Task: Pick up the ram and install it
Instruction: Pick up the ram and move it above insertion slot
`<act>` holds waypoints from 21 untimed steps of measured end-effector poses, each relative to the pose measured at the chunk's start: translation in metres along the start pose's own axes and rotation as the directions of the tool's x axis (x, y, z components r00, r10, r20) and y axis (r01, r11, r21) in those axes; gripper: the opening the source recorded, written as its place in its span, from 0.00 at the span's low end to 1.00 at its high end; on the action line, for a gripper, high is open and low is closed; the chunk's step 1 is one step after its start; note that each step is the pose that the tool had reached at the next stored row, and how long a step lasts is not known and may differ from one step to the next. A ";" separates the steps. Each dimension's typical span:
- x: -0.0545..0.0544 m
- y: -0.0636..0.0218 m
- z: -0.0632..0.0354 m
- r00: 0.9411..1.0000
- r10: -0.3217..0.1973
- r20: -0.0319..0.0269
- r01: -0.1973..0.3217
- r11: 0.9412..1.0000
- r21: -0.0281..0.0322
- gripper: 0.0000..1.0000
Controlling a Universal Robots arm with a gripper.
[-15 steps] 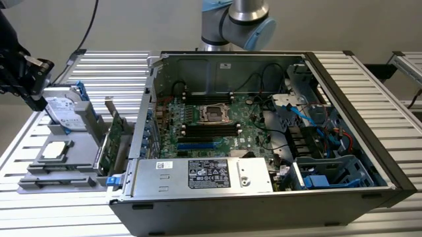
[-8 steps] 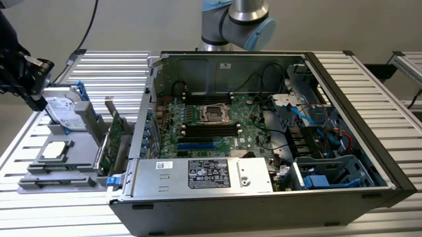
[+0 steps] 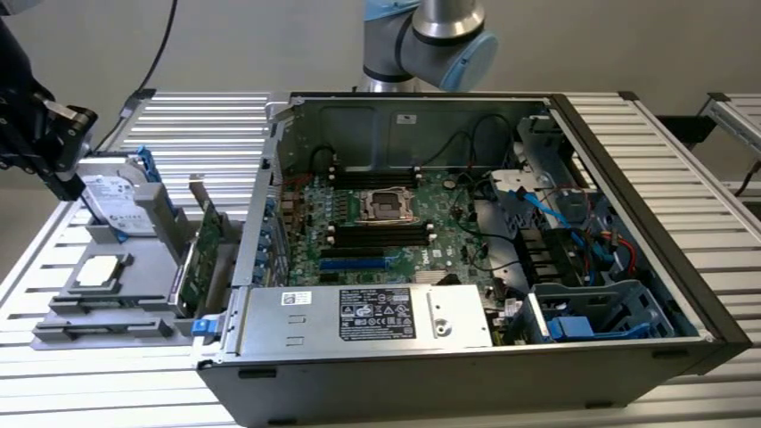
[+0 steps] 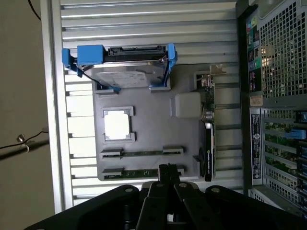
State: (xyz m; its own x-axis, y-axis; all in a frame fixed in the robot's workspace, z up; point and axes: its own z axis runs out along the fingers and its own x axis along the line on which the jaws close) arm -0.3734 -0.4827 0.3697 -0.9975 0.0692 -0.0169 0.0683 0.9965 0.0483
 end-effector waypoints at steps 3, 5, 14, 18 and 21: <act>0.001 0.0000 0.0003 0.999 -0.043 -0.002 0.043 0.999 -0.001 0.11; 0.001 0.0000 0.0007 0.997 -0.080 -0.004 0.080 0.997 -0.002 0.11; 0.001 -0.0001 0.0020 0.970 -0.242 -0.012 0.242 0.970 -0.006 0.11; 0.001 -0.0002 0.0026 0.951 -0.310 -0.015 0.310 0.951 -0.008 0.11; 0.001 -0.0002 0.0031 0.932 -0.363 -0.017 0.363 0.932 -0.010 0.11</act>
State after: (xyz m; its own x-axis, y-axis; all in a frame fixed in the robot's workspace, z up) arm -0.3742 -0.4827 0.3666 -0.9544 -0.2980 -0.0164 -0.2984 0.9532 0.0484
